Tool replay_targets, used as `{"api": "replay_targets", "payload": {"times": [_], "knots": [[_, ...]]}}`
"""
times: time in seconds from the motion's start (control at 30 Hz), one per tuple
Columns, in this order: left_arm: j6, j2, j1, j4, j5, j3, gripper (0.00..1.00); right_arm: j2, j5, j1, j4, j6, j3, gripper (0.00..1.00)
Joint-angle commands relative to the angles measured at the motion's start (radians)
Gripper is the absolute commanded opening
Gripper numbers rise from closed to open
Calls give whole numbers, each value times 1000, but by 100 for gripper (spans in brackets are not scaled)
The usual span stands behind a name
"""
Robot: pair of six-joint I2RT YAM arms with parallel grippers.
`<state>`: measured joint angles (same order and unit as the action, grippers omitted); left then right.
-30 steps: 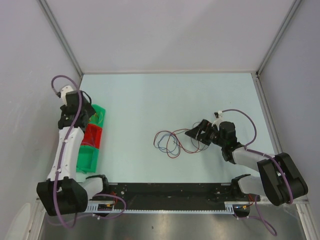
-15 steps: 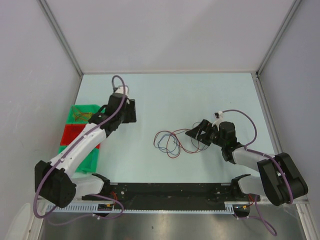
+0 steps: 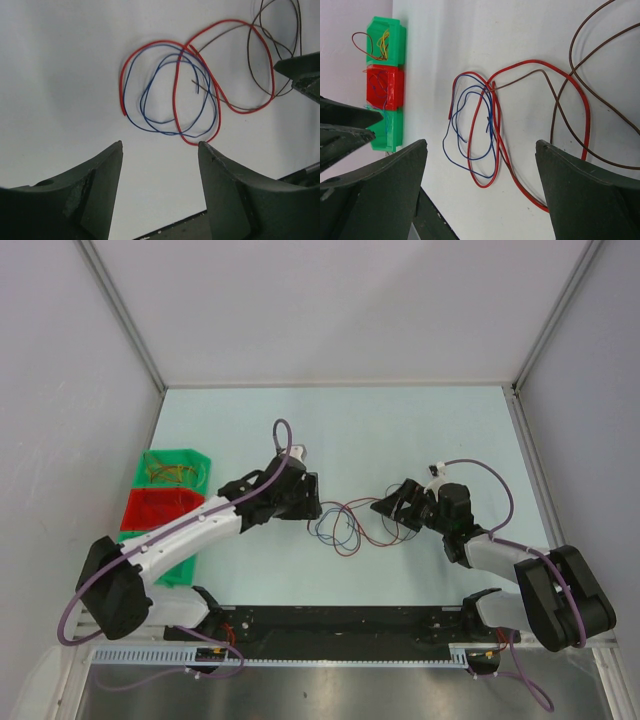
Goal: Untangle the cables
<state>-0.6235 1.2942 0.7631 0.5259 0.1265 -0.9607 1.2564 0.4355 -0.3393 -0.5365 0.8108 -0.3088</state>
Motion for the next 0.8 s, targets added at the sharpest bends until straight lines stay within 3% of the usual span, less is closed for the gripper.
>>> {"api": "replay_targets", "payload": {"times": [0.0, 0.23, 0.77], "knots": [[-186, 1, 33, -50, -66, 72, 67, -5, 14, -4, -37, -15, -12, 93], [-300, 17, 62, -130, -48, 160, 68, -5, 22, -1, -42, -16, -10, 94], [-393, 194, 119, -156, 31, 74, 66, -11, 23, 0, -52, -13, -3, 93]]}}
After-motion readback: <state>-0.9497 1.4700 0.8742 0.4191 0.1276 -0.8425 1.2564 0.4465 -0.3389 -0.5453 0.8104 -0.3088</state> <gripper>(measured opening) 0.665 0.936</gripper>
